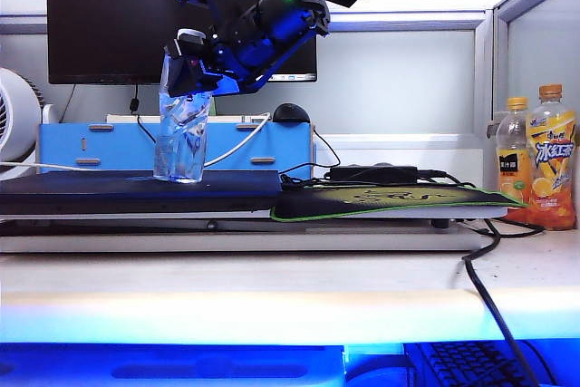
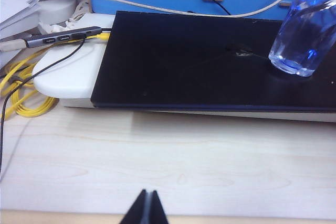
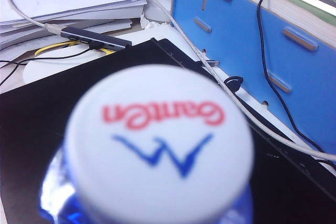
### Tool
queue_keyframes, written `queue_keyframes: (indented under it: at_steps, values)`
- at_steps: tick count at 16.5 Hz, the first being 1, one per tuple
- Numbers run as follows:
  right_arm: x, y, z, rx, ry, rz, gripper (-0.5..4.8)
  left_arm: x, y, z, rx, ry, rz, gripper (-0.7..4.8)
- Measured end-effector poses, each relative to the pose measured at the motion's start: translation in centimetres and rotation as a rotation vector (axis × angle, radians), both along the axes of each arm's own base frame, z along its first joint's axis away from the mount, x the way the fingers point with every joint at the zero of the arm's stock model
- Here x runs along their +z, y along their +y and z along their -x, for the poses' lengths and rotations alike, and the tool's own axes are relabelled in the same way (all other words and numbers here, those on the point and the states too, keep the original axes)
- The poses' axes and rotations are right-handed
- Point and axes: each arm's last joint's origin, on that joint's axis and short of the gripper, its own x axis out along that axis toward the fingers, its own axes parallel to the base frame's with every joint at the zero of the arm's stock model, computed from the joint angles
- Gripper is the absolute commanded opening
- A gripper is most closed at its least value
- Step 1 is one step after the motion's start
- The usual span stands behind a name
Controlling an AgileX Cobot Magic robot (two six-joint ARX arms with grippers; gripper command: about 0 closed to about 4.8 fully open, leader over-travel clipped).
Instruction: Pick up the mineral water bottle and place it on the laptop.
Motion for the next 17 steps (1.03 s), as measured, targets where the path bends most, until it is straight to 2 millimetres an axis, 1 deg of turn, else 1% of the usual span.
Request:
queue_keyframes:
  at_steps: [1, 2, 3, 5, 6, 7, 8, 10, 17]
  values:
    - [0.0, 0.0, 0.0, 0.000, 0.000, 0.000, 0.91, 0.0, 0.0, 0.0, 0.000, 0.000, 0.000, -0.02]
    - [0.0, 0.0, 0.0, 0.000, 0.000, 0.000, 2.00, 0.0, 0.0, 0.0, 0.000, 0.000, 0.000, -0.02]
    - [0.0, 0.0, 0.0, 0.000, 0.000, 0.000, 2.20, 0.0, 0.0, 0.0, 0.000, 0.000, 0.000, -0.02]
    - [-0.1, 0.0, 0.0, -0.002, 0.000, 0.004, 2.21, 0.0, 0.0, 0.0, 0.000, 0.000, 0.000, -0.02]
    - [0.0, 0.0, 0.0, -0.001, -0.002, 0.005, 2.69, 0.0, 0.0, 0.0, 0.000, 0.000, 0.000, -0.02]
    - [-0.1, 0.0, 0.0, -0.001, -0.002, 0.006, 3.66, 0.0, 0.0, 0.0, 0.000, 0.000, 0.000, -0.02]
    - [-0.1, 0.0, 0.0, -0.001, -0.002, 0.007, 4.27, 0.0, 0.0, 0.0, 0.000, 0.000, 0.000, -0.02]
    - [-0.5, -0.2, 0.0, -0.012, 0.023, 0.029, 4.79, 0.0, 0.0, 0.0, 0.000, 0.000, 0.000, -0.02]
    - [-1.0, -0.4, 0.1, -0.029, 0.065, 0.071, 4.79, 0.0, 0.0, 0.0, 0.000, 0.000, 0.000, -0.02]
